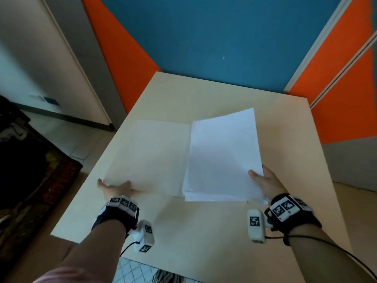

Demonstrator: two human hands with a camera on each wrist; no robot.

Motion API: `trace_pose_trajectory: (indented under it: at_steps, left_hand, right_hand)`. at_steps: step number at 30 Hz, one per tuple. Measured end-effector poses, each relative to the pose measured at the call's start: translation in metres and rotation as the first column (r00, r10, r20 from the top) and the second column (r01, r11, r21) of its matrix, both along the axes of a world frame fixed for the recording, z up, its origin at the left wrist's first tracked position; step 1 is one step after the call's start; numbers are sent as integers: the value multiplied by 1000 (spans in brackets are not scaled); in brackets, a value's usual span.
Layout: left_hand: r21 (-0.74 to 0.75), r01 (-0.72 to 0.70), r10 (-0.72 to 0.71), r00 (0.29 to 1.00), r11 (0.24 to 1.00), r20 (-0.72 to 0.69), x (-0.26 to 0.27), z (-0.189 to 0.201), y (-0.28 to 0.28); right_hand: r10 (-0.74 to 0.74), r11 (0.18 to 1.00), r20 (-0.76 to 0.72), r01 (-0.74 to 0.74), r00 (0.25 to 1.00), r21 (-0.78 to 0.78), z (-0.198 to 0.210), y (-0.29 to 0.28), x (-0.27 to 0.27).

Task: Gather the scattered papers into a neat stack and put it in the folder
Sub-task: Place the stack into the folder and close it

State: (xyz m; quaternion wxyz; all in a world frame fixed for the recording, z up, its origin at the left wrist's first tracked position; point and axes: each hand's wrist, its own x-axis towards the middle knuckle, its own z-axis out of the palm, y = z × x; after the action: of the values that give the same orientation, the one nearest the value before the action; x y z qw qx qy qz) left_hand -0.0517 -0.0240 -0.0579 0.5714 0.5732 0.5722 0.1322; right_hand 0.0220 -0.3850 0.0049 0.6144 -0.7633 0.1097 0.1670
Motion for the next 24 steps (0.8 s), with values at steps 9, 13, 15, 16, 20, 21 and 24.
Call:
trace_pose_trajectory:
  at_steps: [9,13,15,16,20,21,24]
  left_hand:
    - [-24,31,-31,999,999,30,-22,-19,15]
    - [4,16,-16,1000,1000,21,-18,-26,24]
    - [40,14,-14,1000,999,-14,-15,-27,26]
    - [48,13,-12,1000,999,-20,-13,-28,27]
    - [34,11,-12,1000,999,15,-8,-27,30]
    - [24,13,-14,1000,1000,17,-7,-27,31]
    - [48,5,-4,1000,999,-22,-5,-18,28]
  right_hand:
    - [1,999,-76,-4,997,-44,-35,-7,-13]
    - [9,998,-107,-17,994,-68,-47,-3,-5]
    - [10,997,-117,-19,993,-77,-49,2,1]
    - [4,997,-115,-13,993,-73,-50,5,5]
    - [-13,997,-111,5,994,-77,-57,11,19]
    - [-16,997,-112,7,994,-78,-58,13,21]
    - [-24,997,-129,15,991,-71,-63,15,28]
